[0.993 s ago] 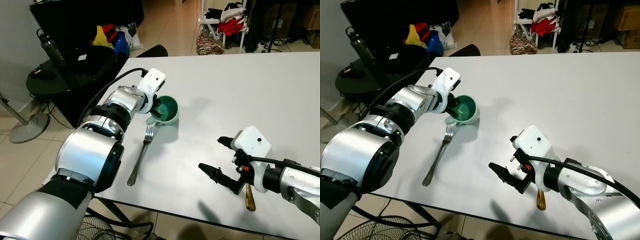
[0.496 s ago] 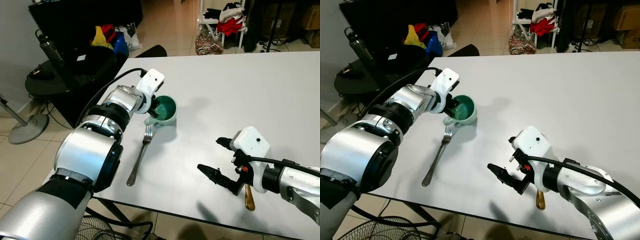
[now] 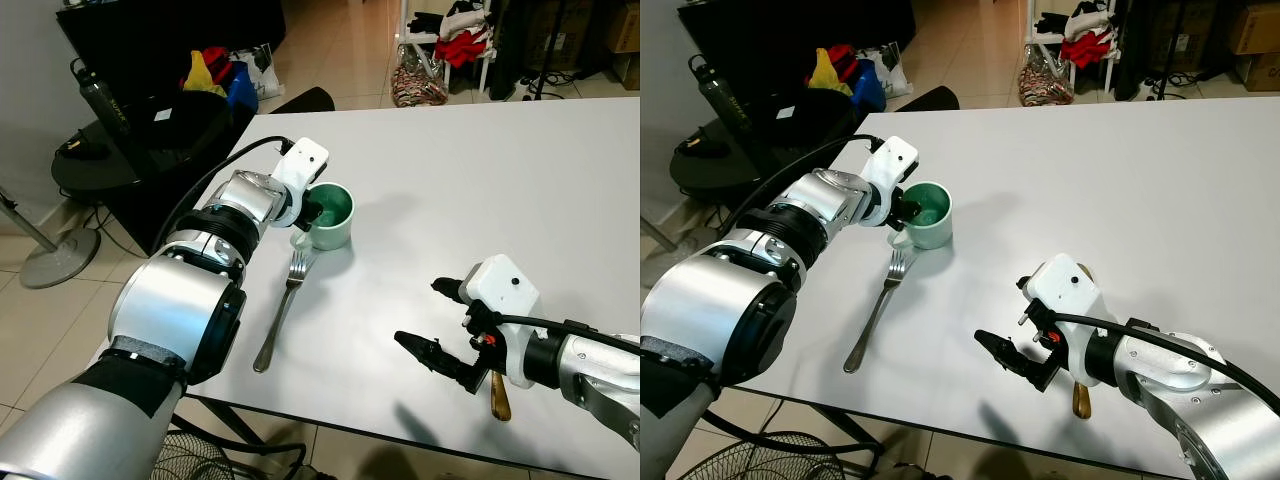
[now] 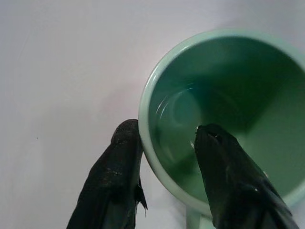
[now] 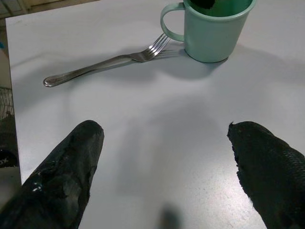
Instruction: Setting the table
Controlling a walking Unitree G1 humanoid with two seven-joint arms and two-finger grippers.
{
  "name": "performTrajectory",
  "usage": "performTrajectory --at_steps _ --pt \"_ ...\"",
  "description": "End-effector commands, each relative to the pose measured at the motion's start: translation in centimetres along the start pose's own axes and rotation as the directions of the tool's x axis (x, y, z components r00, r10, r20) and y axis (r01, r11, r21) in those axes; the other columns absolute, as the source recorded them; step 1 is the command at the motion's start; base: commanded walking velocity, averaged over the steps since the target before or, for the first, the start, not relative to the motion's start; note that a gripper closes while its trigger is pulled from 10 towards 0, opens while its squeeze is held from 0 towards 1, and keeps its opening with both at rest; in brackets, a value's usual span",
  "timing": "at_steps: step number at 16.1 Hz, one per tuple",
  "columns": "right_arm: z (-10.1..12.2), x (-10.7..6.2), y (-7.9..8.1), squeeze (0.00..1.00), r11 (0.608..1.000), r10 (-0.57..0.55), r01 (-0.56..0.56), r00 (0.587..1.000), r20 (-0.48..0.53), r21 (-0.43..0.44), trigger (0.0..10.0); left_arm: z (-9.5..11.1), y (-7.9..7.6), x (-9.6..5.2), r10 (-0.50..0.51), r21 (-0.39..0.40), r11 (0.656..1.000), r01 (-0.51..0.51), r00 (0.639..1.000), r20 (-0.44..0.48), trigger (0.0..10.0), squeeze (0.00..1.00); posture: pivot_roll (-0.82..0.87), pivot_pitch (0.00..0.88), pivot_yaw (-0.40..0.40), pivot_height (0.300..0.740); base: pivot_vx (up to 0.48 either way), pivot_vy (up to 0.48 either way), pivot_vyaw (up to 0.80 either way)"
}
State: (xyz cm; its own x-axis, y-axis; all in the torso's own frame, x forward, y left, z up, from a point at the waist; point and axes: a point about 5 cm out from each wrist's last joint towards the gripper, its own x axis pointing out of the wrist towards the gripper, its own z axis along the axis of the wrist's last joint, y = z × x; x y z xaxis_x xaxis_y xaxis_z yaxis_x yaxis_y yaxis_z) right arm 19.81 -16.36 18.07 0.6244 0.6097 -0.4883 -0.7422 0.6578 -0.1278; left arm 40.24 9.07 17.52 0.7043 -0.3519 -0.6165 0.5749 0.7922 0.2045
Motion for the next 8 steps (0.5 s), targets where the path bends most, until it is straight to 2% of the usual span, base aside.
performTrajectory --at_steps 1,5,6,7,8 --pt "0.3 -0.1 0.5 0.0 1.0 0.015 -0.015 1.0 0.01 -0.016 10.0 0.2 0.9 -0.5 0.032 -0.004 0.999 -0.032 0.999 0.002 10.0 1.0 -0.14 0.0 0.239 0.727 0.0 0.0 0.0" --pt "0.5 -0.2 0.4 0.0 1.0 0.014 -0.014 1.0 0.013 -0.02 10.0 0.9 1.8 -1.0 0.061 0.028 0.998 -0.062 0.998 0.031 10.0 0.99 -0.13 0.0 0.239 0.727 0.0 0.0 0.0" --pt "0.6 -0.2 0.4 0.0 1.0 0.014 -0.014 1.0 0.018 -0.024 10.0 1.3 2.5 -1.5 0.071 0.053 0.996 -0.073 0.996 0.048 10.0 0.76 -0.13 0.0 0.243 0.727 0.0 0.0 0.0" --pt "0.8 -0.2 0.4 0.0 1.0 0.016 -0.016 0.999 0.029 -0.025 10.0 1.8 2.9 -1.9 0.071 0.052 0.996 -0.075 0.995 0.068 10.0 0.42 -0.13 0.0 0.248 0.727 0.0 0.0 0.0" --pt "1.1 -0.2 0.6 0.0 1.0 0.021 -0.019 0.998 0.052 -0.024 10.0 2.7 3.5 -2.6 0.053 0.045 0.997 -0.058 0.992 0.114 10.0 0.0 -0.13 0.0 0.244 0.727 0.0 0.0 0.0"
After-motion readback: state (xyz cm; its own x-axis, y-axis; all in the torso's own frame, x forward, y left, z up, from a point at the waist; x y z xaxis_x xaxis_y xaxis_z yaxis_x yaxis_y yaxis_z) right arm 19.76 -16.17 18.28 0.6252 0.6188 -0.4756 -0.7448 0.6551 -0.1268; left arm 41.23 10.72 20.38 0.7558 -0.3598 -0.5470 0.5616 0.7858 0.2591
